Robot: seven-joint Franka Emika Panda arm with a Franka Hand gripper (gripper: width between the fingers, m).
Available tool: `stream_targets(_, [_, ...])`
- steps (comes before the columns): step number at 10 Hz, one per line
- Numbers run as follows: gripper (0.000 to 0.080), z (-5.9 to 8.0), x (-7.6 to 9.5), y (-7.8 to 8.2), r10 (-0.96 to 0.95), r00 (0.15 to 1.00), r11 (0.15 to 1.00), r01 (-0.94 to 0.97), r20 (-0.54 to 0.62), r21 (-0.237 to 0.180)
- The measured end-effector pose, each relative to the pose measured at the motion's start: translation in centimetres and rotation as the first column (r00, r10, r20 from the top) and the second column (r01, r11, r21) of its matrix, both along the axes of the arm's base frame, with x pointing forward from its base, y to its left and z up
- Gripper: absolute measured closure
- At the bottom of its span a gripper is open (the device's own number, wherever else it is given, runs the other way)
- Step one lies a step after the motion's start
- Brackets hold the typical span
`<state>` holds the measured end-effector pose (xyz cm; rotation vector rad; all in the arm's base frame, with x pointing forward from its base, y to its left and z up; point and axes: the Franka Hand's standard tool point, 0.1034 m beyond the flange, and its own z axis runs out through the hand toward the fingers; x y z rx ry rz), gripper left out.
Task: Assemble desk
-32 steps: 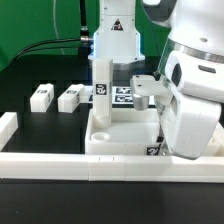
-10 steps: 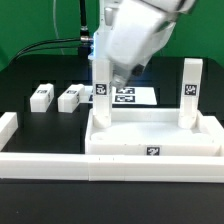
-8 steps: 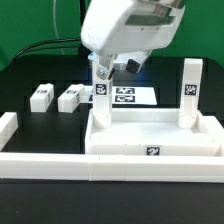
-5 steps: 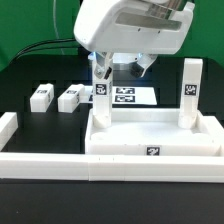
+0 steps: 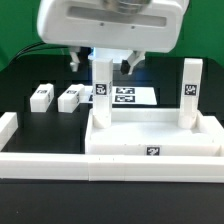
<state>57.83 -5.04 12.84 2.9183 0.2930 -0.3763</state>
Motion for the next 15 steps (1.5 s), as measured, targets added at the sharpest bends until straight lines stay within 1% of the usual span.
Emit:
stream_targets(2, [0.0151, -0.1, 0.0, 0.2, -0.118, 0.993, 0.993, 0.118, 0.026, -0.024])
stream_targets(3, [0.0151, -0.1, -0.1, 0.2, -0.15, 0.988, 0.988, 0.151, 0.03, -0.021])
stream_targets(4, [0.0151, -0.1, -0.6, -0.3, -0.294, 0.956, 0.954, 0.293, 0.001, 0.054])
stream_targets(5, [0.0151, -0.2, -0.8, -2.6, -0.36, 0.933, 0.926, 0.36, -0.024, 0.117])
stream_targets(6, [0.0151, -0.6, -1.6, -4.3, -0.393, 0.919, 0.906, 0.393, -0.036, 0.156])
stream_targets(7, [0.0151, -1.5, -2.8, -5.6, -0.425, 0.903, 0.887, 0.429, -0.058, 0.173])
stream_targets(8, [0.0151, -2.1, -3.9, -6.4, -0.443, 0.893, 0.878, 0.449, -0.074, 0.166])
stream_targets(10, [0.0151, -2.1, -3.7, -6.2, -0.439, 0.896, 0.88, 0.445, -0.072, 0.166])
stream_targets(12, [0.0151, -2.2, -3.9, -6.4, -0.46, 0.884, 0.867, 0.468, -0.086, 0.171])
stream_targets(13, [0.0151, -2.6, -4.7, -7.9, -0.523, 0.843, 0.824, 0.538, -0.125, 0.179])
stream_targets(14, [0.0151, -3.1, -6.0, -9.8, -0.562, 0.812, 0.791, 0.583, -0.156, 0.184])
stream_targets(15, [0.0151, -3.4, -7.8, -11.5, -0.597, 0.772, 0.747, 0.634, -0.219, 0.201])
